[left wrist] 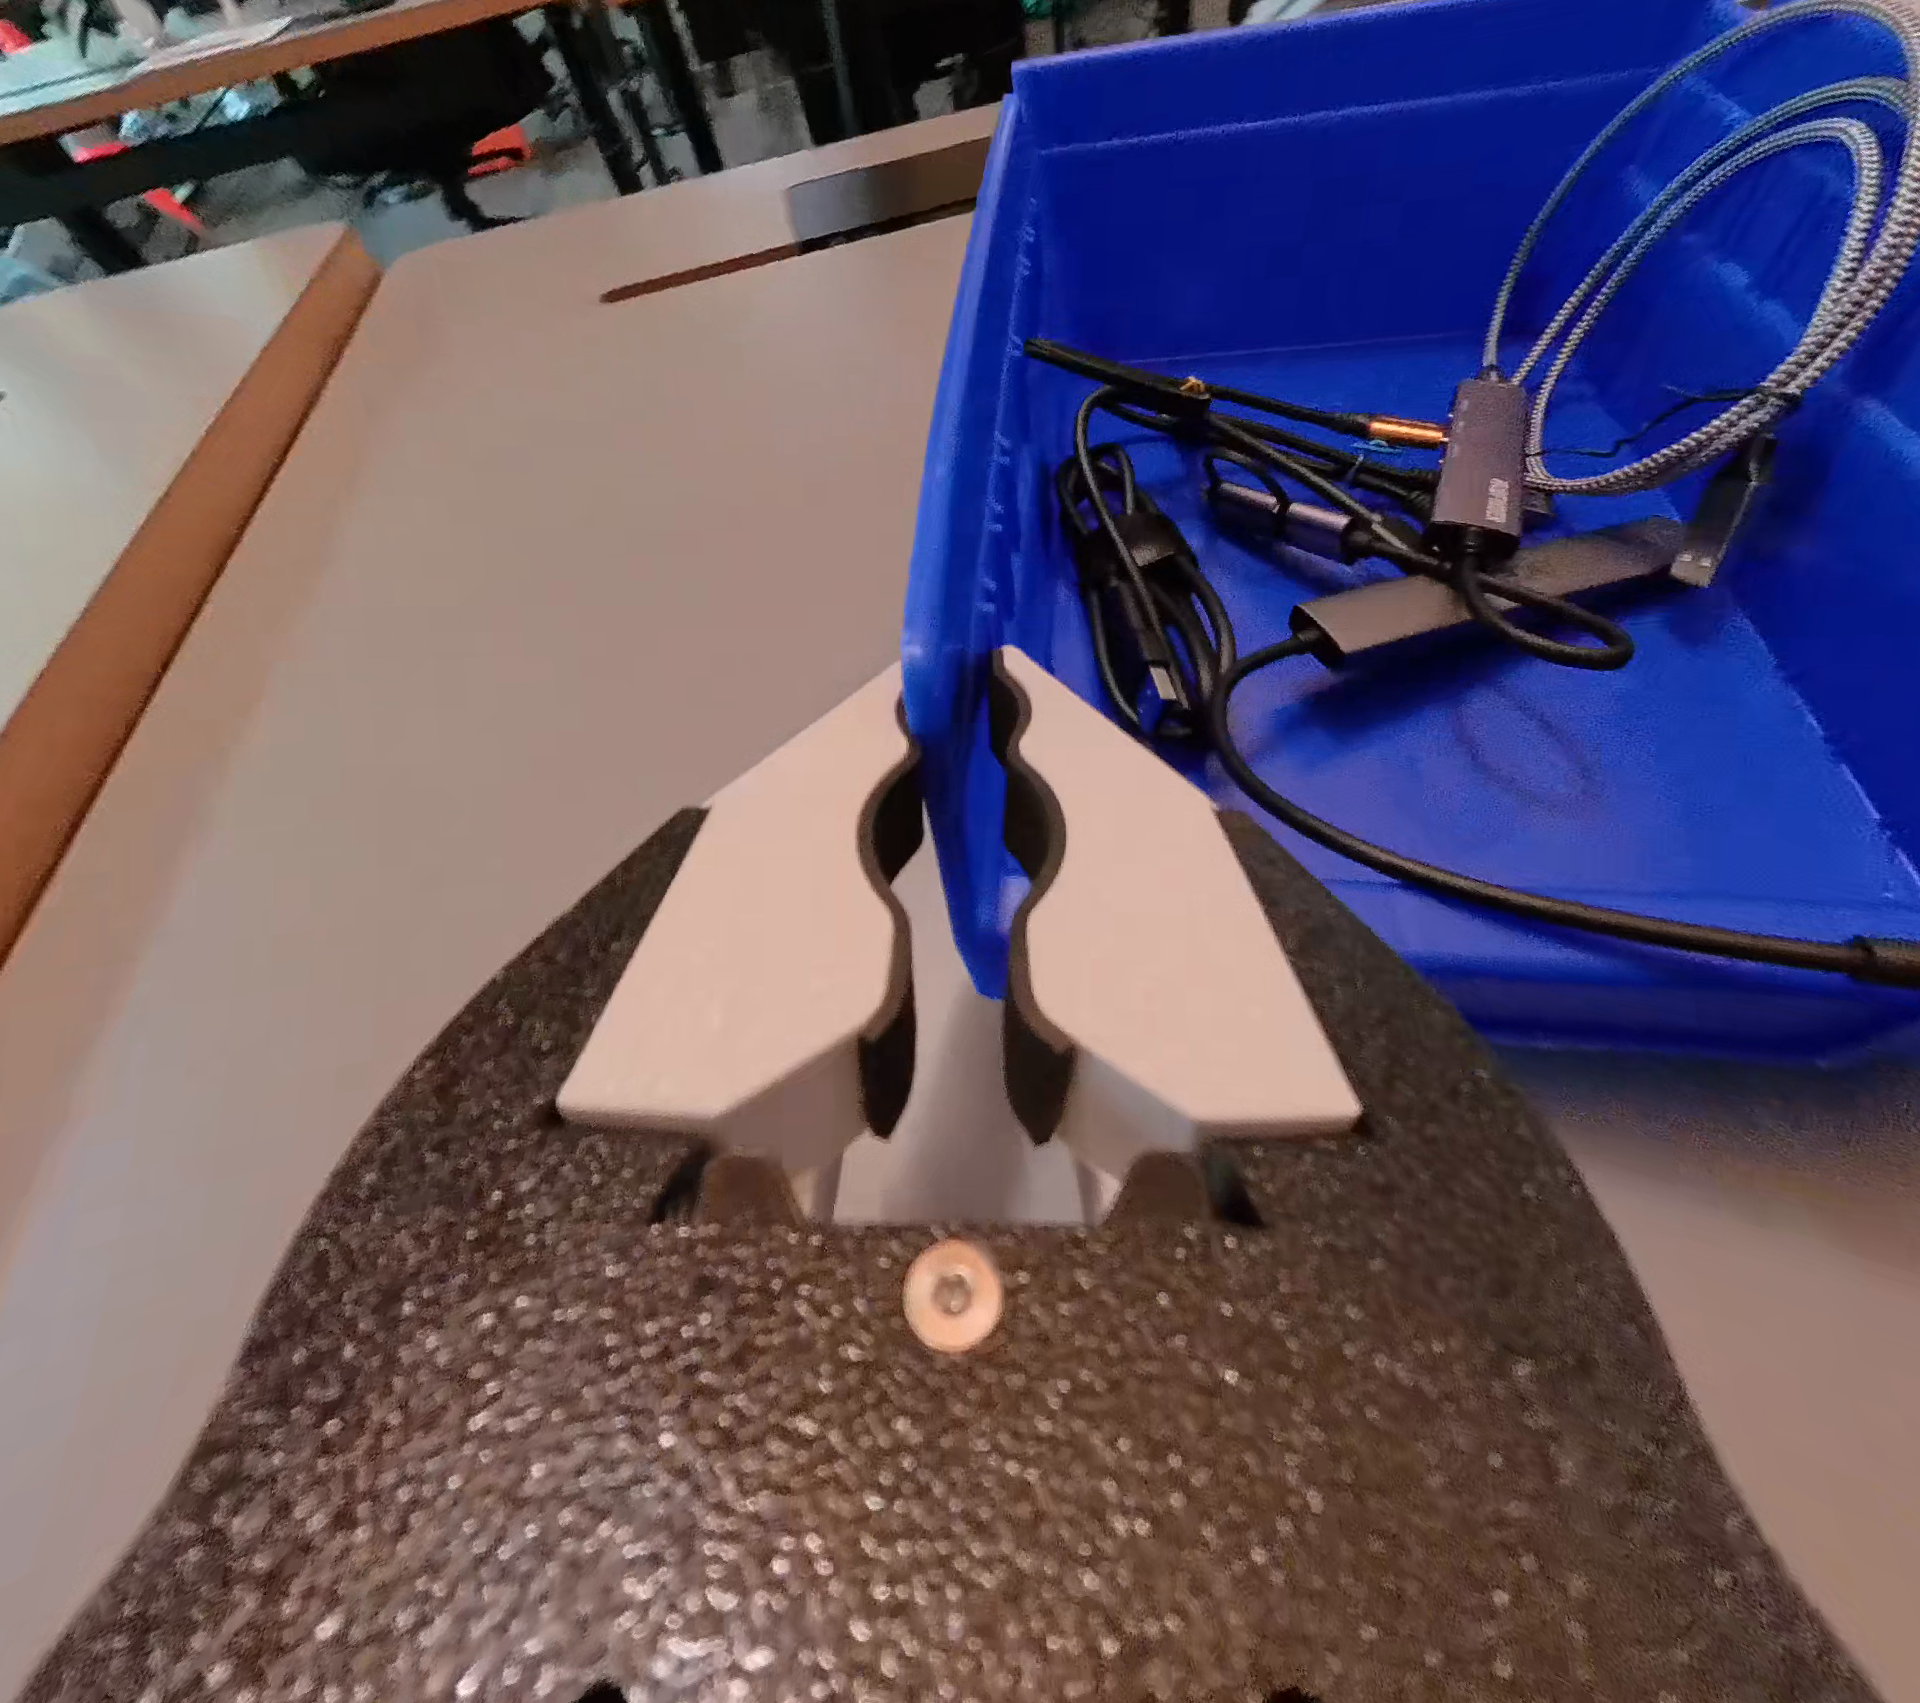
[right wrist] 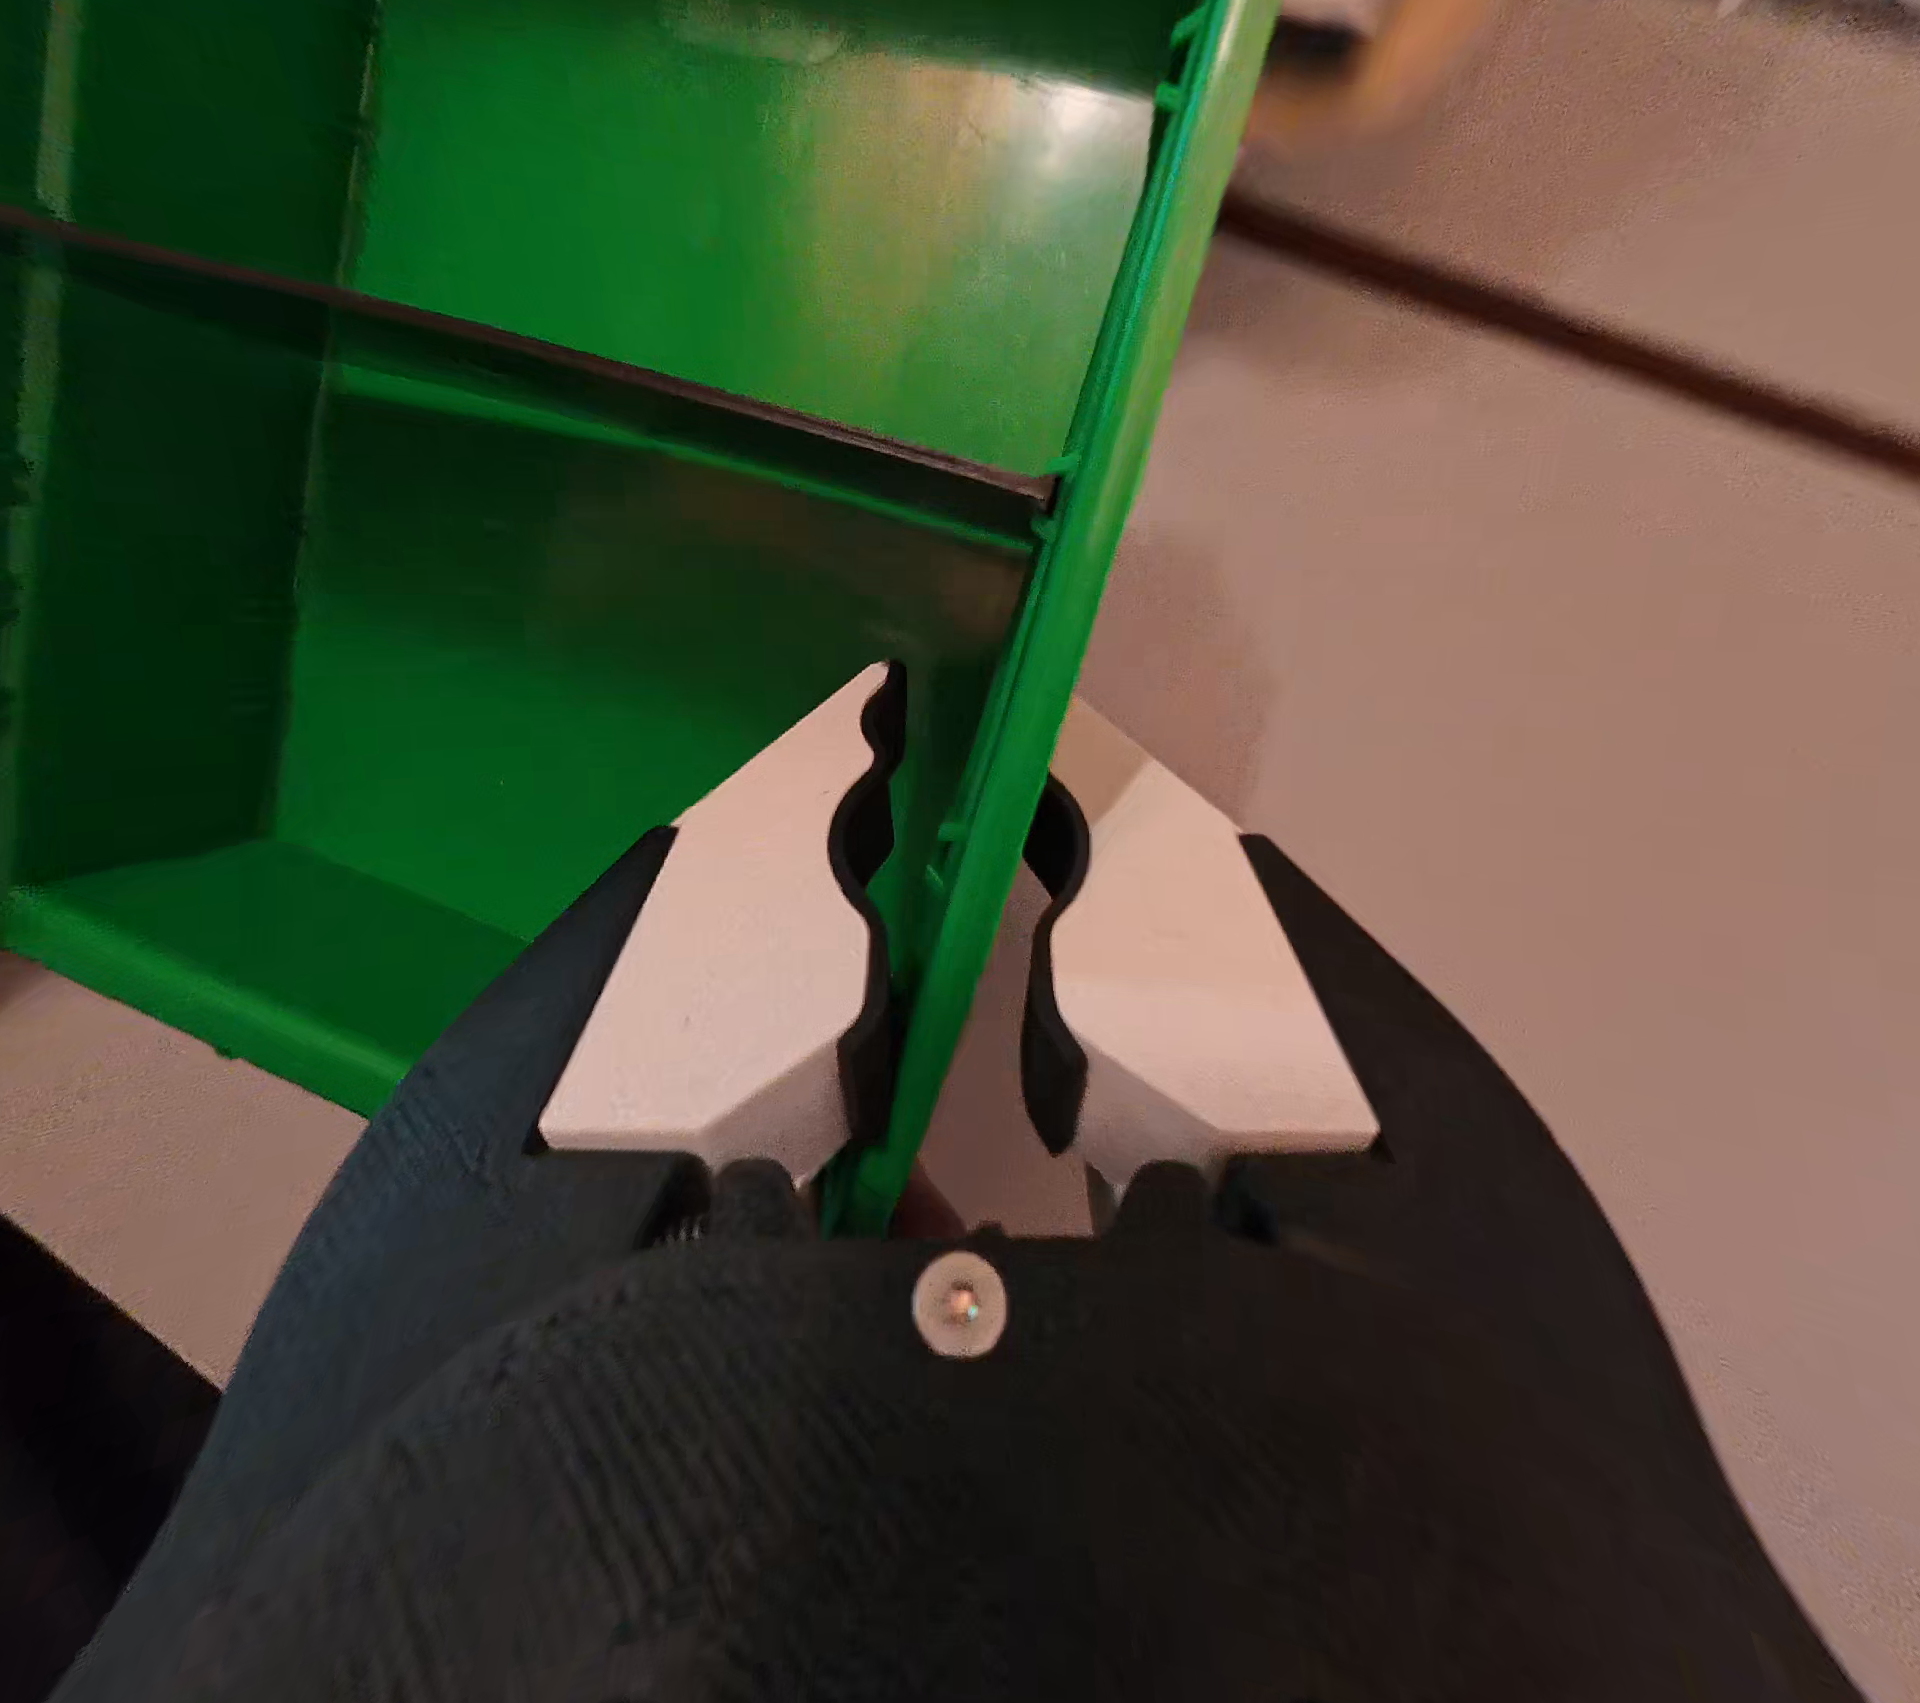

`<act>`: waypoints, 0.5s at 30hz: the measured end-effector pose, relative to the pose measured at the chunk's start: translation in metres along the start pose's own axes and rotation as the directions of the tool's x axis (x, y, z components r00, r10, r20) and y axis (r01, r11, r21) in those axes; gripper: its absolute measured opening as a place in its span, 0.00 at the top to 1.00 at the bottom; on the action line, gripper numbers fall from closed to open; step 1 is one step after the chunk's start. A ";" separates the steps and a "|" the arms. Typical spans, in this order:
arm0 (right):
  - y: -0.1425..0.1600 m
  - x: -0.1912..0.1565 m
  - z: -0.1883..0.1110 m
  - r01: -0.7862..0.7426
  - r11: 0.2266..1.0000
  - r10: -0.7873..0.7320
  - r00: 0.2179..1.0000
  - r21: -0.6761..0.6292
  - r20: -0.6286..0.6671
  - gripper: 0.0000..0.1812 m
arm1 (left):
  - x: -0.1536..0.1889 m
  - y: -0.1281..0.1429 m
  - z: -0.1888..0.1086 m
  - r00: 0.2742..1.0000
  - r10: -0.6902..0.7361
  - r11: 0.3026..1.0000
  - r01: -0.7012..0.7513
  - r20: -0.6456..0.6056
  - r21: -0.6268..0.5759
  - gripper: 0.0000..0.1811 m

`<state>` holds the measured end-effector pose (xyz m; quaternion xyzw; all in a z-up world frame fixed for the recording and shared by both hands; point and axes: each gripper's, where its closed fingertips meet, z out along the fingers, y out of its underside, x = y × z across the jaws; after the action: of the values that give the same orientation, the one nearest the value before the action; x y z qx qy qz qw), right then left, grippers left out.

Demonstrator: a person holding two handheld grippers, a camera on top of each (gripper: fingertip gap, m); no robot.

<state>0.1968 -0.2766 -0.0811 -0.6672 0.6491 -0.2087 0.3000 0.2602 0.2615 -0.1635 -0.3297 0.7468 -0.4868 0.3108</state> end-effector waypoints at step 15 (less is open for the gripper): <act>0.145 0.179 0.019 -0.250 0.942 0.224 0.965 -0.225 -0.136 0.90 | -0.100 -0.002 0.066 0.975 -0.153 0.983 0.167 0.163 -0.074 0.95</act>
<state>0.1148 -0.4481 -0.2126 -0.6031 0.7606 -0.1265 0.2043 0.3715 0.3058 -0.1688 -0.4393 0.7117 -0.4498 0.3134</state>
